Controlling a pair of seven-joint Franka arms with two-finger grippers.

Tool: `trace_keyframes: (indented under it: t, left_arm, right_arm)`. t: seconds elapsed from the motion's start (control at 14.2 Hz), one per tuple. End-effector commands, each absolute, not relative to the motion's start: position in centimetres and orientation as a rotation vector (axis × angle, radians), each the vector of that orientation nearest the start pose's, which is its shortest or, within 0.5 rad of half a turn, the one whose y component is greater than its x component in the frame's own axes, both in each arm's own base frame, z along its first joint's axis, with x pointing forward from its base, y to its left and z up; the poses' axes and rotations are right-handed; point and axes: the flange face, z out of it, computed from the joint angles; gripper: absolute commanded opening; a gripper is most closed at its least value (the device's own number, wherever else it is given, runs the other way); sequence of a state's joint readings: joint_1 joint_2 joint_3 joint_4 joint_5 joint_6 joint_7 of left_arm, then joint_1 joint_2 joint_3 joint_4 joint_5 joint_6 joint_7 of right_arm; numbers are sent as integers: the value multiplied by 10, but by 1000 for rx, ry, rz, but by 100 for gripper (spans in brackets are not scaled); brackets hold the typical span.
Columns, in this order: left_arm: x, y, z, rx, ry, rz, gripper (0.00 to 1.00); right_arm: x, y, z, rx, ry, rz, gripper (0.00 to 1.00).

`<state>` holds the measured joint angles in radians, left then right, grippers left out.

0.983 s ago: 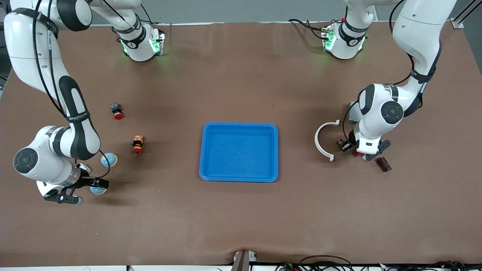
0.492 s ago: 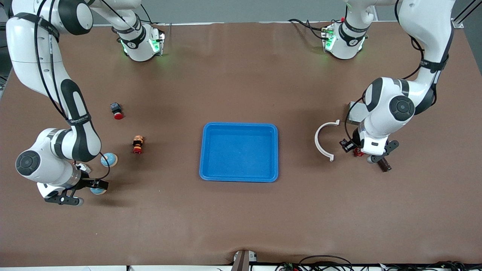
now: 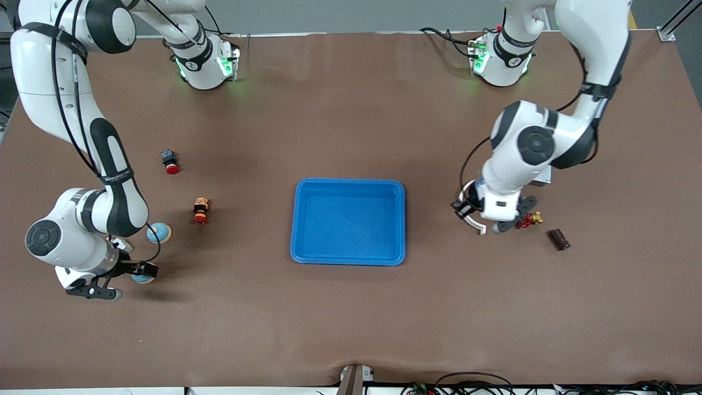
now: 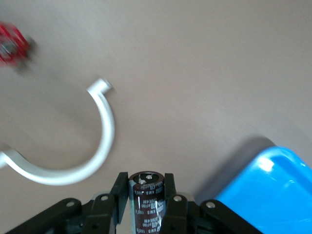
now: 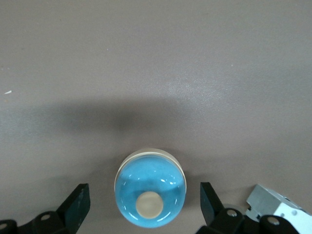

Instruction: Place electrolytic capacitor and blue bell in tray

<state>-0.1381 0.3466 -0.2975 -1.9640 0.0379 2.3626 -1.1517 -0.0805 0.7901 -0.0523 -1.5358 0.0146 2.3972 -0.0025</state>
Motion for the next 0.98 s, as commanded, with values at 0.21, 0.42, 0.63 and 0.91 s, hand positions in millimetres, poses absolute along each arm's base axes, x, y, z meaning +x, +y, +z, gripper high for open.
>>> trace_keyframes:
  t: [0.21,0.42,0.63,0.91]
  left_arm:
    - [556,-363,266,-2977,-1264,73,0]
    - [544,-403,236,-2912,-1344,76,0]
    - [536,-418,211,-2878,-1346,80,0]
    - [532,-422,205,-2876,-1333,89,47]
  right_arm:
    - [716,-91,195,-3200,149,-132,50]
    - [722,-87,203,-3199,152,-145,0]
    - [726,-76,228,-3187,165,-42,0]
    - [723,-23,285,-3166,318,83,0]
